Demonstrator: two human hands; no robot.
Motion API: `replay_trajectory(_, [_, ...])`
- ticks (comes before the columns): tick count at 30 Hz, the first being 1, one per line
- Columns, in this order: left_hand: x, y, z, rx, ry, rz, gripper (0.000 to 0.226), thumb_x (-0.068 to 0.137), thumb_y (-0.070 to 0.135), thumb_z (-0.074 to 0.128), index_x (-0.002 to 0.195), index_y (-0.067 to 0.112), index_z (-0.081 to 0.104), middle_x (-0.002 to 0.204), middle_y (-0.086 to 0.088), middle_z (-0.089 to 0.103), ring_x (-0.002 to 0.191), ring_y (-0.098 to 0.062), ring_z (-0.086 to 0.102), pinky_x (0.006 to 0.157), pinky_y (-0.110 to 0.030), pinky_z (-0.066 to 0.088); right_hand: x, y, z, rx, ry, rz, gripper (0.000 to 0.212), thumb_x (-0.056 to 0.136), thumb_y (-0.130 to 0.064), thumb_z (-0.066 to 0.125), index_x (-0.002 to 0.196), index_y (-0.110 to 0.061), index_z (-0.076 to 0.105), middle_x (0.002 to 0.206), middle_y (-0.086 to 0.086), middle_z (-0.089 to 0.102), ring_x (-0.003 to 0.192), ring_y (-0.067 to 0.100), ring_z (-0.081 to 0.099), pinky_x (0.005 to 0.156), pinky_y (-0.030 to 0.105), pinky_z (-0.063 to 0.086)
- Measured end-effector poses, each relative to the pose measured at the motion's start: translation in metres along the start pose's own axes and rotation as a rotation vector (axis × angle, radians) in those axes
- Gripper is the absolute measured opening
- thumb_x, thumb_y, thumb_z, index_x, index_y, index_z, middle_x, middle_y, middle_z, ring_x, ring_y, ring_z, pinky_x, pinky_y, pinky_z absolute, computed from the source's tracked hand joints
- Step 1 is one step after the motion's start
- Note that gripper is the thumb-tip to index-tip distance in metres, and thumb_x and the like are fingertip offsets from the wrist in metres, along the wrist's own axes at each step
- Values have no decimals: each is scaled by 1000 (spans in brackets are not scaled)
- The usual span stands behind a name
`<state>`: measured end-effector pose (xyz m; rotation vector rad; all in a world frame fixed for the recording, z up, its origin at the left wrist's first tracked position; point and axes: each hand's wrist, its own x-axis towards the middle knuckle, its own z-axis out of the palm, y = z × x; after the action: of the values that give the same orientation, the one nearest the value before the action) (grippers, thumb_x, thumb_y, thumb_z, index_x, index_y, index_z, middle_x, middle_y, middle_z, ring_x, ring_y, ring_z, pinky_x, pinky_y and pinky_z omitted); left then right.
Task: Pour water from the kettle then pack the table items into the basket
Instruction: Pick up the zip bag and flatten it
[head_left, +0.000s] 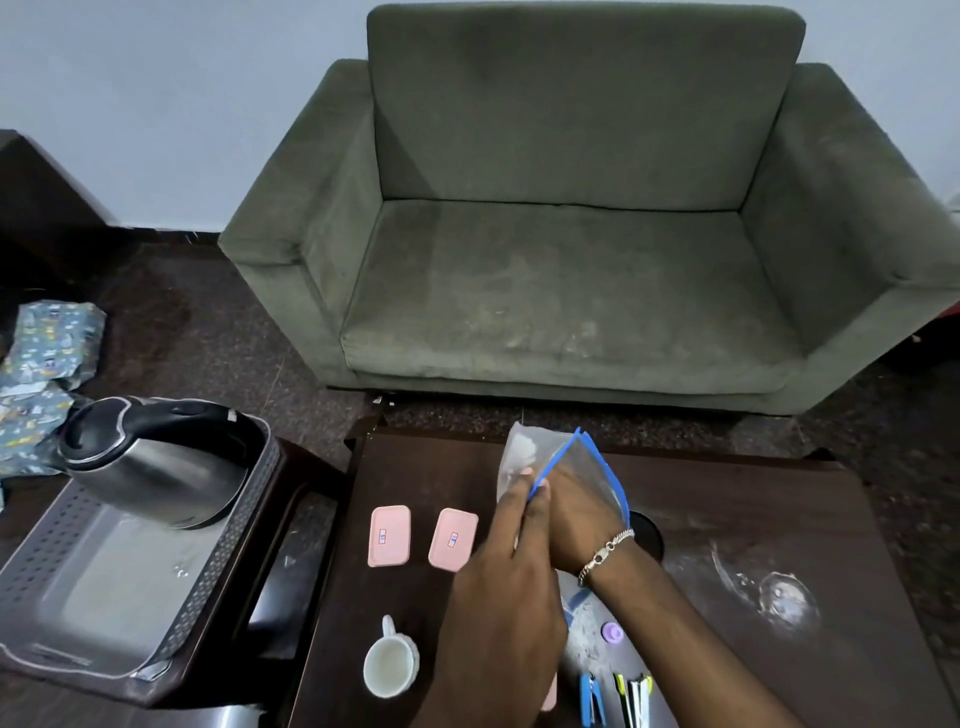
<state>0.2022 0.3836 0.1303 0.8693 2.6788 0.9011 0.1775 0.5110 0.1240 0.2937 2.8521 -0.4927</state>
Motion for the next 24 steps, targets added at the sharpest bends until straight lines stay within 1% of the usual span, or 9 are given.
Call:
replay_trajectory(2, [4,-6,2,3,7,-41,76,48,-13,86,121,5,73,134,-9,68,83,-16,78,47,-20,54,4,-5,4,-71,50,-32,19,84,-2,55,77,-13,68,73,6,66,72,20,66,62,24,46])
replay_trajectory(5, [11,-18,0,-6,12,-110,71,68,-9,77,135,9,63,148,-3,56,94,-17,76,58,-24,58,-1,-4,15,45,-52,-161,14,86,-4,54,89,-9,67,94,13,71,90,30,66,75,34,46])
replay_trajectory(7, [15,-27,-1,43,34,-171,63,88,5,60,149,18,48,160,7,37,114,-13,68,74,-24,56,-2,2,14,128,74,-193,10,88,-11,56,91,-14,66,93,10,70,89,31,64,72,37,45])
replay_trajectory(9, [18,-28,-8,38,58,-130,53,87,14,51,139,18,55,150,4,51,106,-11,71,65,-15,46,-13,-1,13,231,223,-193,14,88,-16,61,98,-25,63,86,4,68,83,30,63,66,37,45])
replay_trajectory(11, [20,-29,-13,57,46,-142,48,81,22,44,124,15,65,132,-1,66,90,-13,75,52,-12,38,-20,-2,9,385,323,-151,33,86,-17,67,110,-35,53,78,-3,63,75,27,61,65,36,47])
replay_trajectory(16, [19,-48,-2,112,31,-208,62,85,22,47,148,22,47,159,10,38,115,-17,65,67,-22,36,-26,20,-14,618,296,11,92,78,-12,74,148,-52,30,53,-10,50,50,7,49,53,12,40])
replay_trajectory(18, [21,-51,1,113,28,-224,66,85,15,58,149,23,45,161,11,33,110,-20,67,68,-26,41,-30,31,-21,672,233,66,97,77,-16,80,149,-55,27,67,-20,58,57,1,54,55,5,42])
replay_trajectory(21, [24,-53,4,108,29,-263,65,87,10,57,150,24,46,162,12,33,105,-24,68,70,-33,47,-34,49,-30,725,163,125,82,72,-22,90,139,-45,49,118,-29,62,95,-12,60,83,3,44])
replay_trajectory(24, [24,-51,6,124,39,-267,65,89,9,55,151,25,44,162,15,31,105,-22,67,69,-28,43,-35,63,-33,873,132,136,22,76,-18,88,95,-18,77,90,3,79,78,10,69,76,41,55])
